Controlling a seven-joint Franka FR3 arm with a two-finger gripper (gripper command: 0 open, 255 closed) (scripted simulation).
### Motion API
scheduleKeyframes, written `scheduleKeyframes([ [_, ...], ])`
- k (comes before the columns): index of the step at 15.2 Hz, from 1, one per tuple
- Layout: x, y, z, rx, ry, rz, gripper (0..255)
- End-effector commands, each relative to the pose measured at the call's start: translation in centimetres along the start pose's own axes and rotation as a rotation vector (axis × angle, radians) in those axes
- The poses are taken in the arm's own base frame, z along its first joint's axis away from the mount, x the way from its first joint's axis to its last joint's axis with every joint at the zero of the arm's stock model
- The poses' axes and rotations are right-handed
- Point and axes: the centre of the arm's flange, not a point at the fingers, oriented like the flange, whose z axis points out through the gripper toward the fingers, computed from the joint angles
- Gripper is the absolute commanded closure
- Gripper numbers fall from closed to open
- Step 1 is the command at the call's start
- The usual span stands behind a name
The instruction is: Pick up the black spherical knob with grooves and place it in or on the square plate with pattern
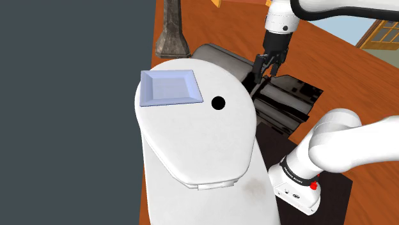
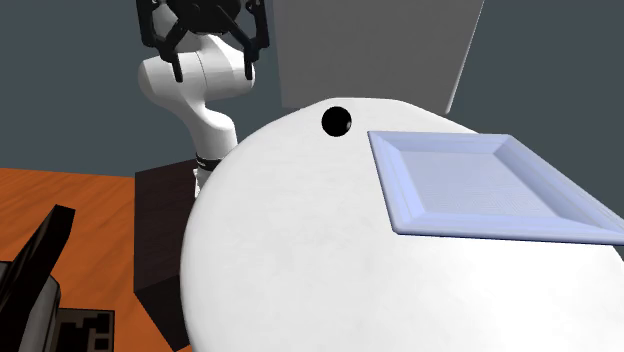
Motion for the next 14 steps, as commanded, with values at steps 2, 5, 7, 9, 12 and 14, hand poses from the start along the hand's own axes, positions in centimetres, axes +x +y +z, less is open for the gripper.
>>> scheduleKeyframes([
  [2, 0.4, -1.2, 0.1, 0.003, -0.005, 0.005, 0],
  [5, 1.8, -4.9, 0.5, 0.013, -0.022, 0.02, 0],
  [7, 2.7, -7.3, 0.7, 0.019, -0.033, 0.03, 0],
  [9, 3.7, -9.7, 0.9, 0.025, -0.044, 0.04, 0],
  [12, 5.1, -13.3, 1.2, 0.035, -0.06, 0.055, 0],
  [14, 6.1, -15.7, 1.4, 0.041, -0.071, 0.065, 0],
])
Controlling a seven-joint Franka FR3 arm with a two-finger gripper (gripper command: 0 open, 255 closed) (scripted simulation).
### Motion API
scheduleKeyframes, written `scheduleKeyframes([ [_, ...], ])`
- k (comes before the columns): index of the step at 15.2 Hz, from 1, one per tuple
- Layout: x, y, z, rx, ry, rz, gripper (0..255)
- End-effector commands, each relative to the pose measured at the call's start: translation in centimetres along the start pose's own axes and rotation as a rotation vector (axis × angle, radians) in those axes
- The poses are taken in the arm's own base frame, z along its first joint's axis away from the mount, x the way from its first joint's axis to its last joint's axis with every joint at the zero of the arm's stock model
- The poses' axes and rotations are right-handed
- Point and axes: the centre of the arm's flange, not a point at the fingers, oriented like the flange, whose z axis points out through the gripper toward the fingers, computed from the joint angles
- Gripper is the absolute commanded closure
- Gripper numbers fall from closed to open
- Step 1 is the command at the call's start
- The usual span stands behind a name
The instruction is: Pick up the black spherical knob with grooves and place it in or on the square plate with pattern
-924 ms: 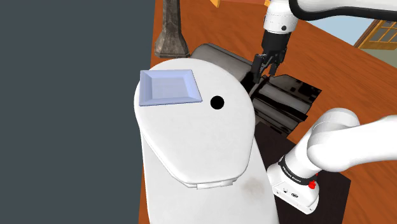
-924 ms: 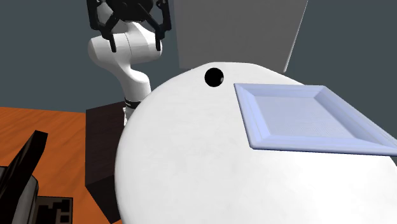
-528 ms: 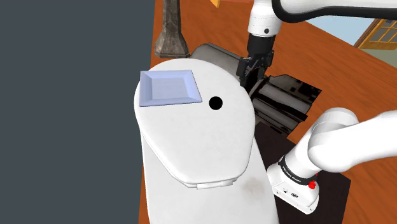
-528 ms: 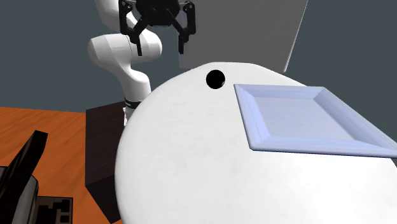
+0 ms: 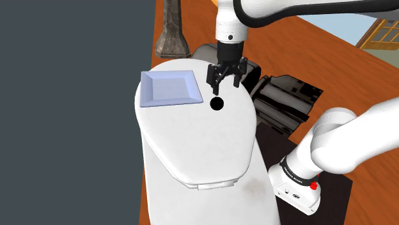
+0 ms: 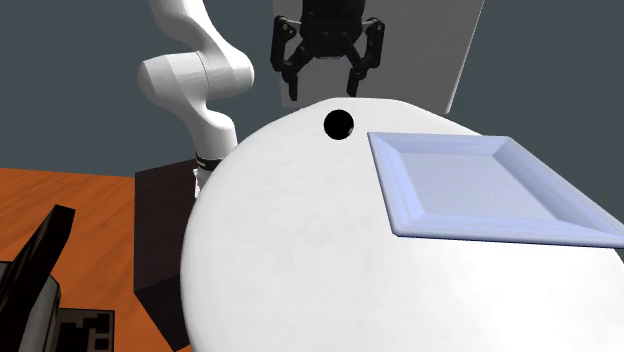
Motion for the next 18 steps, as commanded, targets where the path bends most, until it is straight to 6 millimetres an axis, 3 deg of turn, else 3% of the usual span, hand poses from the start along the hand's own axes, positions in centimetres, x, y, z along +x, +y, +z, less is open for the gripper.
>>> scheduleKeyframes([
  [1, 0.7, -2.4, 0.2, 0.007, -0.012, 0.011, 0],
  [9, 0.7, -2.7, 4.2, 0.008, -0.013, 0.012, 0],
  [17, 0.7, -2.7, 4.2, 0.008, -0.013, 0.012, 0],
  [18, 0.7, -2.7, 4.2, 0.008, -0.013, 0.012, 255],
])
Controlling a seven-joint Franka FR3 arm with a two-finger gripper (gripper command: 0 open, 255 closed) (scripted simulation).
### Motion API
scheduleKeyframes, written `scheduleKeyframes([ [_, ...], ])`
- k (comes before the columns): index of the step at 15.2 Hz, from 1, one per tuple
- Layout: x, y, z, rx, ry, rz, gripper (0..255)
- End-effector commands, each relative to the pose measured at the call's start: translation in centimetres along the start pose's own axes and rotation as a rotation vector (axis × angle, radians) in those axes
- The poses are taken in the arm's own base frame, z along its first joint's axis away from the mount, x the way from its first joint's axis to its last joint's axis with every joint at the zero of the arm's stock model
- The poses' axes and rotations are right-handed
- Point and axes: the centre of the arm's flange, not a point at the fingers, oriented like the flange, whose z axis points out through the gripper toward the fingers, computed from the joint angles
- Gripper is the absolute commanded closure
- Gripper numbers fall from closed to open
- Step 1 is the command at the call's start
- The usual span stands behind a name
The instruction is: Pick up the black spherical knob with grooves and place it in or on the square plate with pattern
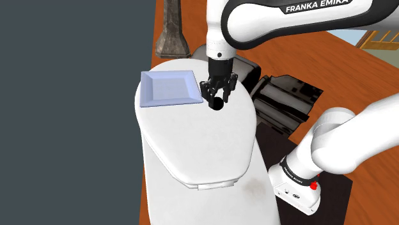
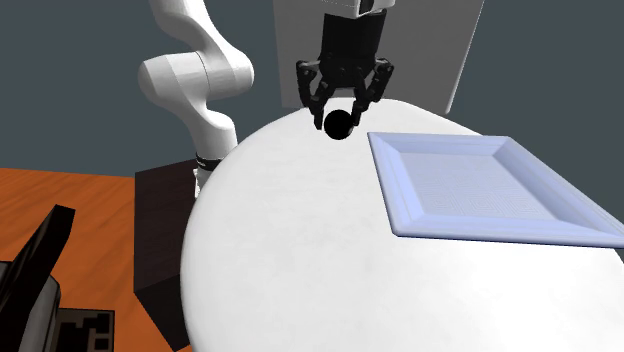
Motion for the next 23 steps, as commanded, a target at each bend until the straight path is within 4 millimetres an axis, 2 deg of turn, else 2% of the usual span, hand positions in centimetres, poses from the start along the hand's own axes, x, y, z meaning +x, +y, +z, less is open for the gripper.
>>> scheduleKeyframes([
  [1, 0.0, 0.0, 0.0, 0.0, 0.0, 0.0, 255],
  [9, 0.0, 0.0, 0.0, 0.0, 0.0, 0.0, 255],
  [23, -1.5, 0.2, -7.2, 0.0, 0.0, 0.0, 255],
])
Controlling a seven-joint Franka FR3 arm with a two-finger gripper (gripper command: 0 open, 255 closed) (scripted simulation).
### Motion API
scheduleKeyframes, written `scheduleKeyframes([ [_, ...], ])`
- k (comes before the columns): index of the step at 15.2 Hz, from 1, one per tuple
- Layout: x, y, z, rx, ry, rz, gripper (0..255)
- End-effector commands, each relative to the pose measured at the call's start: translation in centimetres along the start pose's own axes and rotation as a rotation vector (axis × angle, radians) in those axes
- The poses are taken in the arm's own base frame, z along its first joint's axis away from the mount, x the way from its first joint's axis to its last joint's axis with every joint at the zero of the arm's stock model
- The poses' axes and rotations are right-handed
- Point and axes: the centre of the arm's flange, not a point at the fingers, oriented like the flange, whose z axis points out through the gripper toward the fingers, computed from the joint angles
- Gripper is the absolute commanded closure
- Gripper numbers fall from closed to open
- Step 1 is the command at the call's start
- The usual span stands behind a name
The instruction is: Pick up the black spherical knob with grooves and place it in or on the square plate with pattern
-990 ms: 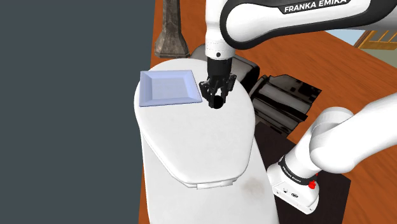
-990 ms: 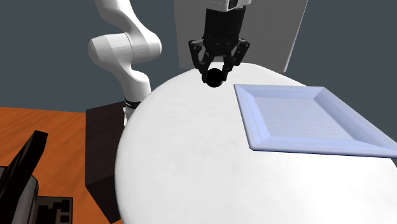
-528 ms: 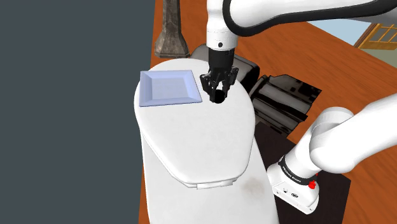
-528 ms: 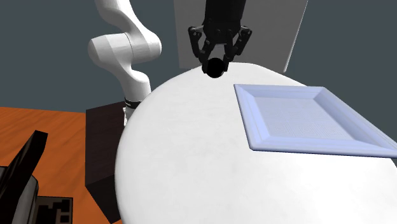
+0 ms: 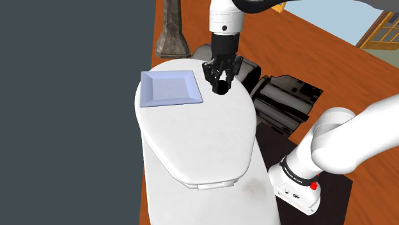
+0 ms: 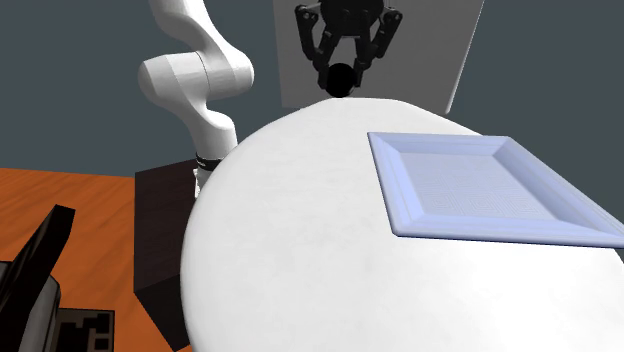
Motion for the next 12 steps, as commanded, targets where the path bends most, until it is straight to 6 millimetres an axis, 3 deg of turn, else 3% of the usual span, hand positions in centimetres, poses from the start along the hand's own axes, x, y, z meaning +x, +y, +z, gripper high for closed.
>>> scheduleKeyframes([
  [1, -0.4, 0.1, -1.1, 0.0, 0.0, 0.0, 255],
  [4, -0.7, 0.1, -2.3, 0.0, 0.0, 0.0, 255],
  [12, 8.1, -5.4, -4.6, 0.0, 0.0, 0.0, 255],
])
